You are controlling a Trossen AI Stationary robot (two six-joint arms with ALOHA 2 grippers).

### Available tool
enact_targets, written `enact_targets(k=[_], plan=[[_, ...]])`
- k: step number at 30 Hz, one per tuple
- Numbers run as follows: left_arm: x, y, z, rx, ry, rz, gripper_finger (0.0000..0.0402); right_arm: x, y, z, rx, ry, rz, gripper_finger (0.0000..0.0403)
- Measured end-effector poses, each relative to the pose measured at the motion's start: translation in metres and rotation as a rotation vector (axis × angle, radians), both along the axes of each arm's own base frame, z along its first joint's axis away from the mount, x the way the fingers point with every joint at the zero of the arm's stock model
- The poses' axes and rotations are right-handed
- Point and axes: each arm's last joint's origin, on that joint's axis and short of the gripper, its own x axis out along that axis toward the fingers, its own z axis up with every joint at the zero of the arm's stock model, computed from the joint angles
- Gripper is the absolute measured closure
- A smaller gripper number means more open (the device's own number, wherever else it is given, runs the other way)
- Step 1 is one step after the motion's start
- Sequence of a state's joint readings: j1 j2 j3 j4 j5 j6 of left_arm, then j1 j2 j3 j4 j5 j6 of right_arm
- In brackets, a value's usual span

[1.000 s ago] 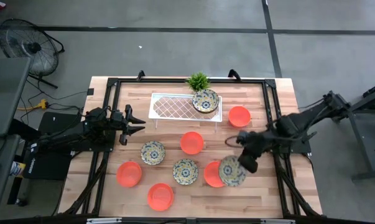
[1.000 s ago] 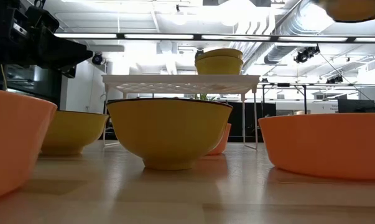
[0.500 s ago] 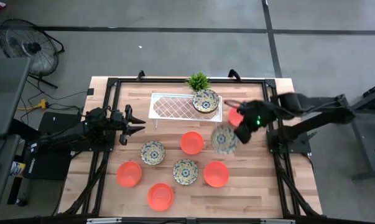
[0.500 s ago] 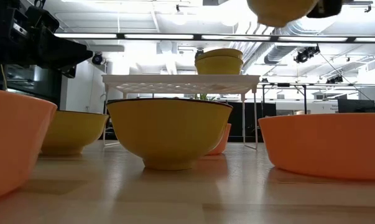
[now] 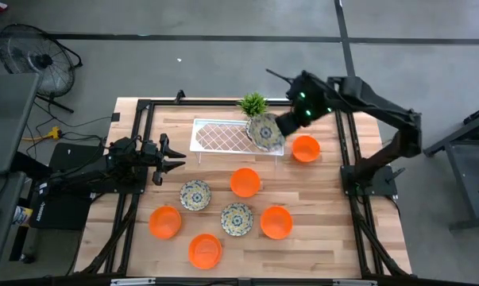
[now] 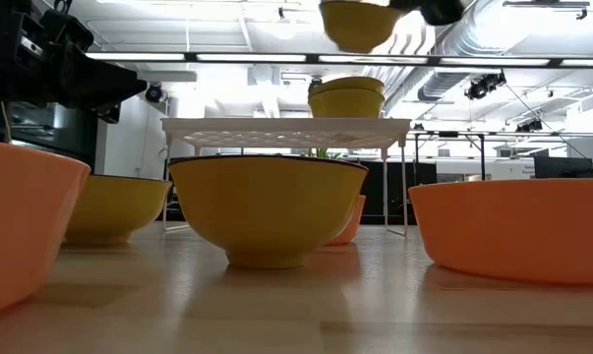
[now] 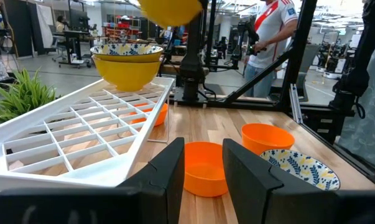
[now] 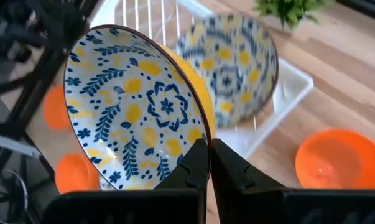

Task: Pick & Place Mini bowls
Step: Stack the yellow bowl on the yellow bowl on the shelf

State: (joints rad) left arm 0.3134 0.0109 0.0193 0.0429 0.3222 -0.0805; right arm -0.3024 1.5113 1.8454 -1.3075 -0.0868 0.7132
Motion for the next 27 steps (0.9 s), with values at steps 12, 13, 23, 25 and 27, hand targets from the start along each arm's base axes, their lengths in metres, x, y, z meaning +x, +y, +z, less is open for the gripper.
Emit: enact_targets(k=[12,13,23,25,27], plan=[[0.0,0.0,0.0,0.0,0.0,0.004,0.0296,0.024,-0.052,-0.017,0.104,0.049,-0.08,0.0403],[0.0,0.0,0.0,0.0,0.0,0.004,0.0296,0.024,-0.054,-0.019,0.113,0.054,-0.085,0.0403],[0.0,0.0,0.0,0.0,0.0,0.003,0.0296,0.029,-0.07,-0.034,0.194,0.107,-0.108,0.0403],[0.0,0.0,0.0,0.0,0.0,0.003,0.0296,0.028,-0.072,-0.036,0.208,0.12,-0.112,0.0403],[0.0,0.0,0.0,0.0,0.0,0.003,0.0296,0.028,-0.074,-0.04,0.218,0.145,-0.119,0.0403]])
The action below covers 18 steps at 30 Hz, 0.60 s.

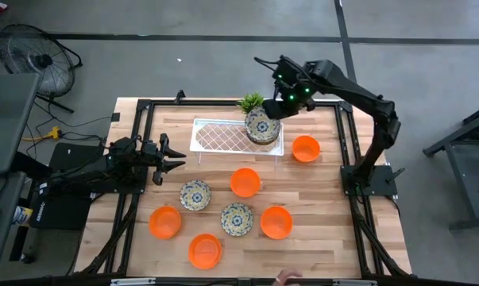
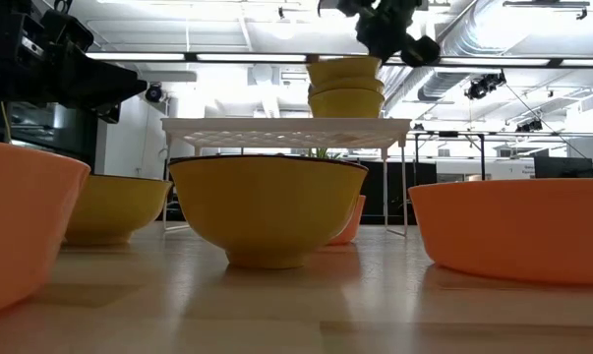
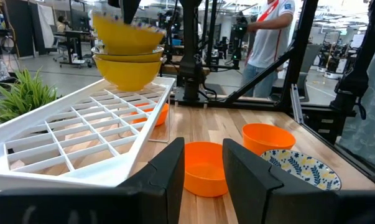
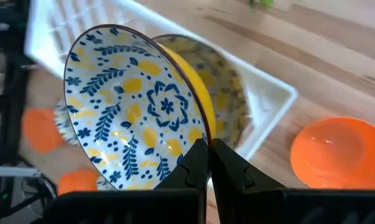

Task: Pick & Place Mini bowls
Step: Stack the yellow bowl on the yellow bowl on the shelf

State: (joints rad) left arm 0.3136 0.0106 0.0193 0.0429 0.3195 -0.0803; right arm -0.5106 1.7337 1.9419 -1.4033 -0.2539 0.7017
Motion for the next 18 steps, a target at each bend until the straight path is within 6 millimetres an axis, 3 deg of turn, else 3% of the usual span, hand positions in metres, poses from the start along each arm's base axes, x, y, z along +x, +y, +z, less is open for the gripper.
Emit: enact_targets(k=[9,18], plan=[[0.0,0.0,0.0,0.0,0.0,-0.001,0.0296,0.0067,-0.0088,-0.0117,0.026,0.023,0.017,0.0403],[0.0,0.0,0.0,0.0,0.0,-0.001,0.0296,0.006,-0.0077,-0.0113,0.032,0.024,0.023,0.0403]])
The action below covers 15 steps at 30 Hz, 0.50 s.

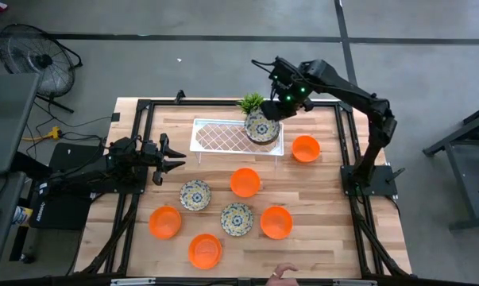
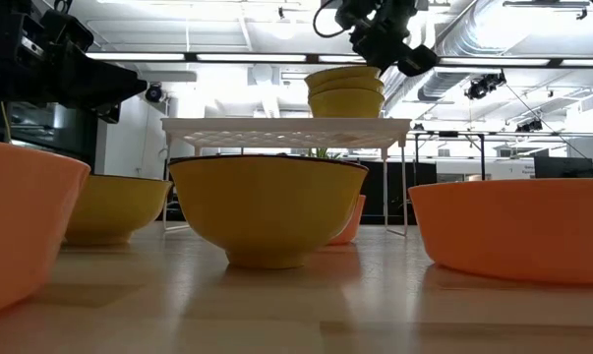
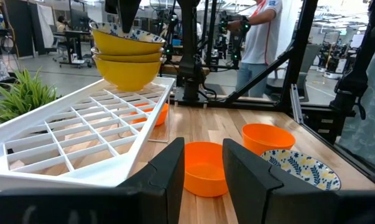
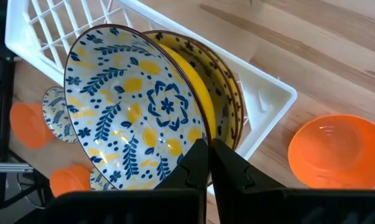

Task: Pick & Place Mini bowls
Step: Stack the yellow bowl on the yellow bowl on the shelf

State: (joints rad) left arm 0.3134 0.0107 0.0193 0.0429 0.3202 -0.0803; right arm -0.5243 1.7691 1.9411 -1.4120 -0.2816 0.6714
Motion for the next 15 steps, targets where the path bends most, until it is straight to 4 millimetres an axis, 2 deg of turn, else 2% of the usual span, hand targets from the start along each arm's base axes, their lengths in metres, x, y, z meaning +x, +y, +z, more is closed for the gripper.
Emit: enact_targets(k=[7,15], plan=[[0.0,0.0,0.0,0.0,0.0,-0.004,0.0296,0.0,0.0,-0.001,0.003,0.006,-0.001,0.0403],[0.0,0.0,0.0,0.0,0.0,-0.003,0.0296,0.005,-0.003,-0.015,0.01,-0.007,0.004,0.0403]])
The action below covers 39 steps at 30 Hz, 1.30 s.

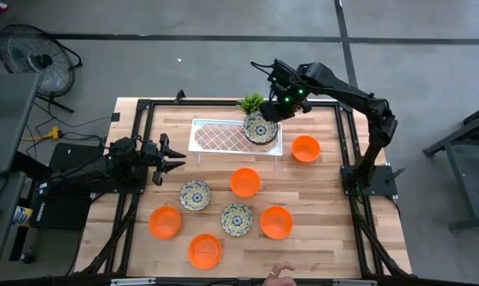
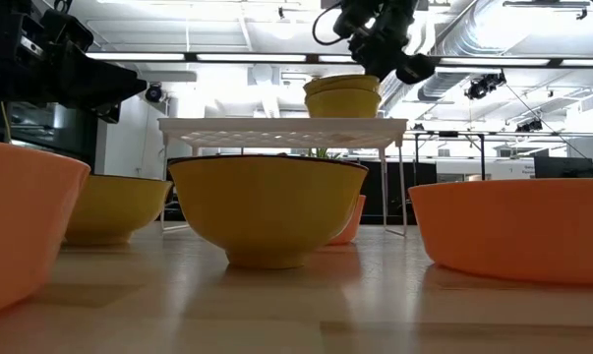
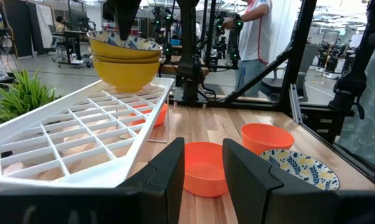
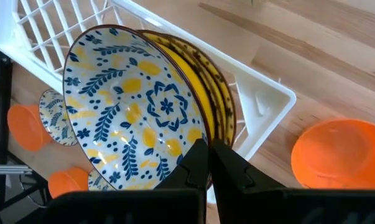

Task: Pick & Place Mini bowls
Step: Stack the yellow bowl on the yellow bowl on the shelf, then put the orange bowl on the shelf

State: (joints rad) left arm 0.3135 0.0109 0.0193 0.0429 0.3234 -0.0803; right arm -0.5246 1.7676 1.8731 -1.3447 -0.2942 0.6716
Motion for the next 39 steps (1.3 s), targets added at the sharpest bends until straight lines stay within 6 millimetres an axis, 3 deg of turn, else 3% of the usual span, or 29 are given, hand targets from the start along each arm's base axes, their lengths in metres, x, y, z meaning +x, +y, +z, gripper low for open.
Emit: enact_targets(k=[7,19,22,29,32,39], plan=[[0.0,0.0,0.0,0.0,0.0,0.0,0.0296,0.0,-0.001,0.0,-0.034,0.003,-0.002,0.0382],[0.0,0.0,0.0,0.0,0.0,0.001,0.0296,-0.011,0.004,0.014,-0.085,-0.015,-0.024,0.0286],[0.0,0.0,0.0,0.0,0.0,0.001,0.0296,-0.022,0.01,0.023,-0.112,-0.004,-0.041,0.0269],[0.0,0.0,0.0,0.0,0.0,0.001,0.0296,-0.057,0.03,0.034,-0.186,0.207,-0.11,0.025],[0.0,0.0,0.0,0.0,0.0,0.005,0.0296,-0.064,0.043,0.023,-0.179,0.211,-0.072,0.0247],[0.0,0.0,0.0,0.0,0.0,0.005,0.0296,-0.096,0.075,-0.028,-0.116,0.277,-0.046,0.0255]])
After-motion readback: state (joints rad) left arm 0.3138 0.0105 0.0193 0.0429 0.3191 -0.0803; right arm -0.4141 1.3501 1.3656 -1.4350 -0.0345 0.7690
